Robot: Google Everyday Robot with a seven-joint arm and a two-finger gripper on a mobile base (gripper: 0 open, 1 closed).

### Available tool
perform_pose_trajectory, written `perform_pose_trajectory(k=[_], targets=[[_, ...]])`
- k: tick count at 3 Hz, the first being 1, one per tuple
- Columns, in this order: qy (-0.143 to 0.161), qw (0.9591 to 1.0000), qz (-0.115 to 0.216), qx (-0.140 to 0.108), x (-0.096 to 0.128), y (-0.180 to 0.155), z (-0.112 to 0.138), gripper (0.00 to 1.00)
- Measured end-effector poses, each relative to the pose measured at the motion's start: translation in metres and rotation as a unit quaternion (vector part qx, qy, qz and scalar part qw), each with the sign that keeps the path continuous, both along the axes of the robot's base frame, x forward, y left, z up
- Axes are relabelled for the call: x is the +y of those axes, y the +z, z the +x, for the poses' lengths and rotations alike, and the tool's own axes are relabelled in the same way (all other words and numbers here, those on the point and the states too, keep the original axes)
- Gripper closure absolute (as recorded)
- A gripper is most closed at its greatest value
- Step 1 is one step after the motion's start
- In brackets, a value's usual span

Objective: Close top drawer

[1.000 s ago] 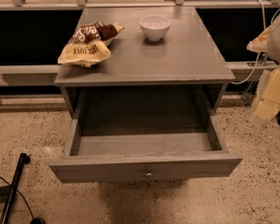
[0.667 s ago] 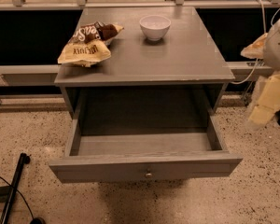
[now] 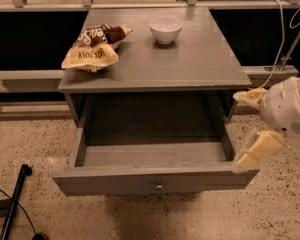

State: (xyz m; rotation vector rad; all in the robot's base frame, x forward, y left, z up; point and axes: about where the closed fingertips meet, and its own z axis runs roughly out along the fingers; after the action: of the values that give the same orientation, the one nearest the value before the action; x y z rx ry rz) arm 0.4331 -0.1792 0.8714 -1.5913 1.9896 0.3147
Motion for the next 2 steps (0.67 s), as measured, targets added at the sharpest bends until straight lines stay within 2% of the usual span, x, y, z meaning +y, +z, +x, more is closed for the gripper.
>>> perform_pose_trajectory(k=[1, 2], targets=[[0.007, 0.9971, 0.071, -0.026, 0.002, -0.025, -0.007, 0.00], [0.010, 0.9959, 0.085, -0.030, -0.002, -0.041, -0.020, 0.16]])
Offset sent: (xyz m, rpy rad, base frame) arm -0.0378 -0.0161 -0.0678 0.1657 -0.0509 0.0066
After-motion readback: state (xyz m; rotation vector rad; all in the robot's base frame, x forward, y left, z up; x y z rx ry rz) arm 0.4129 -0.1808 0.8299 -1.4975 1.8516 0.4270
